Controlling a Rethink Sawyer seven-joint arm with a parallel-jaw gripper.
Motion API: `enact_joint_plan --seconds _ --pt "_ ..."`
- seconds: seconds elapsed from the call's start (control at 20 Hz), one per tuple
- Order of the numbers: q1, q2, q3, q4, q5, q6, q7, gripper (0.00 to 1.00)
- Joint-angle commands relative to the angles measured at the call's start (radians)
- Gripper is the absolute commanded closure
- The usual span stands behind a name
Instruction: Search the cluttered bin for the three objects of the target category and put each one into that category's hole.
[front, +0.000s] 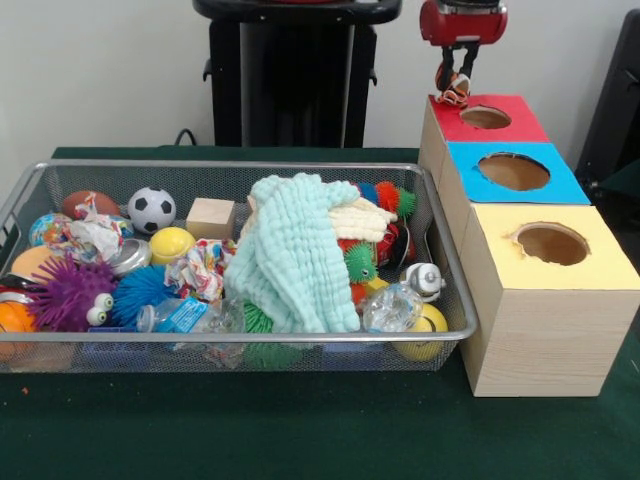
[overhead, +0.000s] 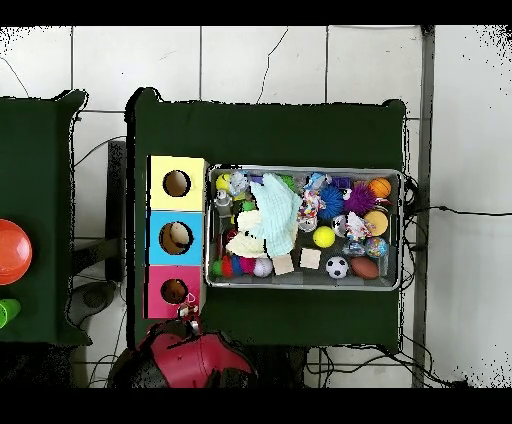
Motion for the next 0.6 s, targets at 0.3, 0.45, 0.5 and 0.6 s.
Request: enact_joint_plan --seconds 0.3,0.45,0.5,0.6 --pt "0.073 0.120 -0.021 -0.140 0.120 0.003 0.207 1.00" --pt "0.095 0.123 -0.029 -0.156 0.146 0.015 0.209 1.00" --pt "0.103 0.123 -0.032 -0.162 0.155 0.020 0.210 1.00" --pt "0.117 0.125 -0.039 -0.178 0.172 0.036 0.208 1.00"
